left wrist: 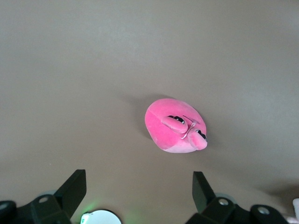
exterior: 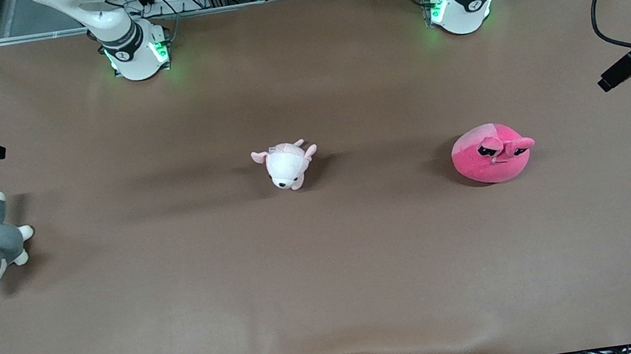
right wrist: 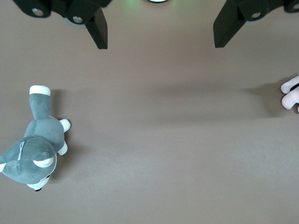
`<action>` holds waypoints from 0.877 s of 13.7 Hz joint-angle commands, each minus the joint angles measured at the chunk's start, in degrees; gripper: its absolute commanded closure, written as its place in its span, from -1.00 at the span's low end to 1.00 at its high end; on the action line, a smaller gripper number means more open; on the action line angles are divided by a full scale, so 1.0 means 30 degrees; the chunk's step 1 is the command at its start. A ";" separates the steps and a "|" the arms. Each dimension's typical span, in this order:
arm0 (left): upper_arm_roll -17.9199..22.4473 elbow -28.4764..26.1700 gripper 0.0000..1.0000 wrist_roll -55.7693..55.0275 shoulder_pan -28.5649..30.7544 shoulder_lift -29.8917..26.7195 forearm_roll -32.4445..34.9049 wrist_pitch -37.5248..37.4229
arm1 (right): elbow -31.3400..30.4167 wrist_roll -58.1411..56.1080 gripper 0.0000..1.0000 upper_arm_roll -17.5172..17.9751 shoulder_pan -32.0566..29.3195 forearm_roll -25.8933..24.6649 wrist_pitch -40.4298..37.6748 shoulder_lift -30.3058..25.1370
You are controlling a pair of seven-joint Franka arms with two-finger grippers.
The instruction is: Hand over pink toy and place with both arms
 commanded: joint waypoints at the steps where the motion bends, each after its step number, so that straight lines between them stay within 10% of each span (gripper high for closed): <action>1: 0.0012 -0.0042 -1.00 -0.0995 0.0131 -0.0152 -0.0142 -0.0028 | -0.0065 -0.0235 -1.00 0.0250 -0.0397 0.0174 -0.0106 -0.0125; 12: -0.0046 0.0162 -1.00 -0.0178 0.0219 -0.0094 -0.0083 -0.0936 | -0.0095 -0.0235 -1.00 0.0250 -0.0368 0.0203 -0.0106 -0.0096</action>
